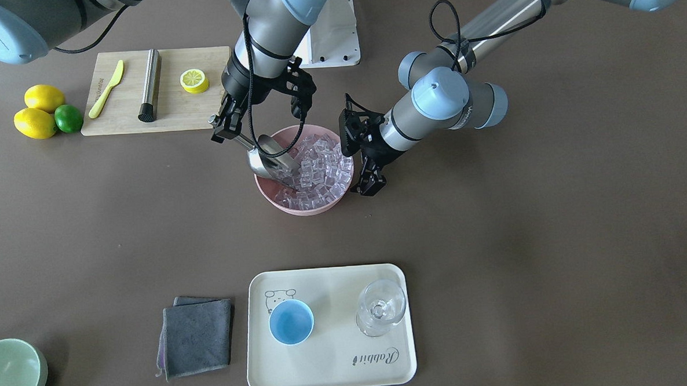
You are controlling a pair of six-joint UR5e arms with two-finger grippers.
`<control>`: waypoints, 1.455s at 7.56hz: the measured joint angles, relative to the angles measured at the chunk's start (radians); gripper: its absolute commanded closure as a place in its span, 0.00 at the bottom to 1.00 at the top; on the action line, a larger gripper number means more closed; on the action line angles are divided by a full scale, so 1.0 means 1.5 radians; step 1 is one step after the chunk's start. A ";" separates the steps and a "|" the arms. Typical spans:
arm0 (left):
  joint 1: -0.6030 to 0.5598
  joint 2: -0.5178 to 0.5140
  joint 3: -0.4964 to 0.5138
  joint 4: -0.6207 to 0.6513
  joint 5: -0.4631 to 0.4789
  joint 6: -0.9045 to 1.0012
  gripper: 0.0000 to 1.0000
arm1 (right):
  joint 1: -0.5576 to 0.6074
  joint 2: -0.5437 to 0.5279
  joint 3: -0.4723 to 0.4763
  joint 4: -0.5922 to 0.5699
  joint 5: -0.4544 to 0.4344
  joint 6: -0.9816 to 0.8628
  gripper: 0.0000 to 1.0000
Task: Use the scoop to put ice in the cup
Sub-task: 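Lower the scoop into the ice cubes with the right gripper, then scoop ice cubes and lift the scoop out of the bowl with the right gripper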
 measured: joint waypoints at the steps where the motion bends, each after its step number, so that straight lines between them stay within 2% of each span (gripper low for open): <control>1: 0.000 0.000 0.000 0.000 0.000 0.000 0.01 | 0.000 -0.026 0.021 0.032 0.003 0.006 1.00; 7: 0.000 0.000 0.000 0.000 0.000 0.000 0.01 | 0.000 -0.169 0.113 0.255 0.022 0.069 1.00; 9: 0.000 0.000 0.000 0.000 0.000 0.000 0.01 | 0.001 -0.214 0.122 0.357 0.031 0.120 1.00; 11: 0.000 0.000 0.000 0.000 0.000 0.000 0.01 | 0.001 -0.239 0.123 0.424 0.039 0.154 1.00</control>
